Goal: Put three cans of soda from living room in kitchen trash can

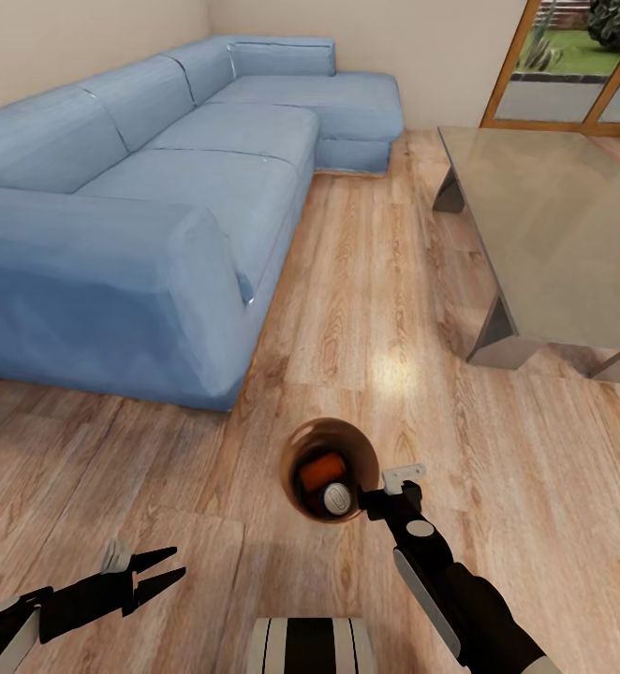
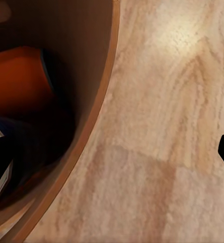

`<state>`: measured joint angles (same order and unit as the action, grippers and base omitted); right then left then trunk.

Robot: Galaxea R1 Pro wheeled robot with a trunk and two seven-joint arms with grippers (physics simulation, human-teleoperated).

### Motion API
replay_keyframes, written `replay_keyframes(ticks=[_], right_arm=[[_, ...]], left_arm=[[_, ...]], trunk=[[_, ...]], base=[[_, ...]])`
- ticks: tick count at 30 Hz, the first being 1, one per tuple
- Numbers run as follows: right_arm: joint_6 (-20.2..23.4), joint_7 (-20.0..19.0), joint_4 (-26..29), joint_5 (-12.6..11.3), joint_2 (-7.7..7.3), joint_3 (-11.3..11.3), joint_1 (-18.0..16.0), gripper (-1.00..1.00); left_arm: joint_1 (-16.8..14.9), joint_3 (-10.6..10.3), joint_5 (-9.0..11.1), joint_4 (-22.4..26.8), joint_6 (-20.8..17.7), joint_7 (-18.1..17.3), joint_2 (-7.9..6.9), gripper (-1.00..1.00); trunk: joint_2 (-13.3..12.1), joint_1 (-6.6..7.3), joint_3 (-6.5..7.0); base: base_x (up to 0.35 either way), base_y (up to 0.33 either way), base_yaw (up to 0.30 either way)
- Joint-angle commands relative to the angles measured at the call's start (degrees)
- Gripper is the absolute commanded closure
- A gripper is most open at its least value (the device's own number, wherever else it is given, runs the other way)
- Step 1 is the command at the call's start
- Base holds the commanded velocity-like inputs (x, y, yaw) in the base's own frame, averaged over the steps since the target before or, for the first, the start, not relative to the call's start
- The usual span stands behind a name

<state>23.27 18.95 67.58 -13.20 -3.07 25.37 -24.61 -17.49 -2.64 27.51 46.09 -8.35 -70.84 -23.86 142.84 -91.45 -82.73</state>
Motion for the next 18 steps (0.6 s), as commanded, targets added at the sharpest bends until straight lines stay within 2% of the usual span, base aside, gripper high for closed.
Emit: replay_keyframes(ticks=[1, 18], right_arm=[[0.02, 0.03, 0.0, 0.01, 0.0, 0.01, 0.0, -1.0], [0.02, 0.03, -0.13, -0.02, 0.0, 0.03, 0.0, -1.0]], left_arm=[[0.0, 0.0, 0.0, 0.0, 0.0, 0.0, 0.01, -1.0], [0.0, 0.0, 0.0, 0.02, 0.0, 0.0, 0.03, -1.0]], trunk=[[0.0, 0.0, 0.0], [0.0, 0.0, 0.0]], base=[[0.0, 0.0, 0.0], [0.0, 0.0, 0.0]])
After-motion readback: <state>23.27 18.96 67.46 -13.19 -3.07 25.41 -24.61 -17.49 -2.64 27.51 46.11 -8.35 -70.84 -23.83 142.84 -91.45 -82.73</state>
